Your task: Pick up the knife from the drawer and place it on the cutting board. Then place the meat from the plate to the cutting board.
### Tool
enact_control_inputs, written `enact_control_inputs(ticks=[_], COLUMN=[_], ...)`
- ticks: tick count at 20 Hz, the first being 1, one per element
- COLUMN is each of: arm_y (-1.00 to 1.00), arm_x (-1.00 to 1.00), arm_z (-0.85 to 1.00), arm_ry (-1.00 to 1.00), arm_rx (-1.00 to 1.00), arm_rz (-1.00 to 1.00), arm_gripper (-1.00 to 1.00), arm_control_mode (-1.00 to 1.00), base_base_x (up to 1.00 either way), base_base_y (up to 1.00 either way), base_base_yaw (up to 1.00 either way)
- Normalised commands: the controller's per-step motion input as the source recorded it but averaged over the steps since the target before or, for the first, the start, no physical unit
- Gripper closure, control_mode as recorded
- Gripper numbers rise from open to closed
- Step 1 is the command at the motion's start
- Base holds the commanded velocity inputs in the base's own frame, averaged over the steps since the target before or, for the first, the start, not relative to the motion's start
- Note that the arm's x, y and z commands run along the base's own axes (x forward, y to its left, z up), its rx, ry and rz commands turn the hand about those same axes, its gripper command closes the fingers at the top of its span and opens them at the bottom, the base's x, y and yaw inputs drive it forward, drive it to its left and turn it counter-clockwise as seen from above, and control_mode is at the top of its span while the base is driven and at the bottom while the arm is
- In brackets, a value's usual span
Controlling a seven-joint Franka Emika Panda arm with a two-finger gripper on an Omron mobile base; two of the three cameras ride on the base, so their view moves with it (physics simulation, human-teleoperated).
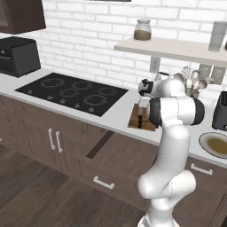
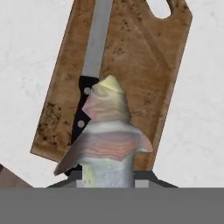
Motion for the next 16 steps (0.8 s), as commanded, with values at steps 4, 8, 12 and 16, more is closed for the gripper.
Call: enact_control_inputs(ticks=[4,8,12,16], arm_y=[-0.04,0.0,0.0,0.0], arm_x=[0.38,0.57,0.56,0.59], arm_z=[-0.37,-0.6,-0.55,-0.19], arm_ry=[0.03,0.1,0.1,0.04], arm_rx=[0.02,0.11,0.11,0.07], arm_rz=[0.01,0.04,0.05,0.02], arm_gripper=[1.0,1.0,1.0,-1.0], arm_control_mode=[-1.0,-1.0,-1.0,-1.0], base_base_x=[0.0,0.0,0.0,0.0], base_base_y=[0.0,0.0,0.0,0.0], base_base_yaw=[0.0,0.0,0.0,0.0])
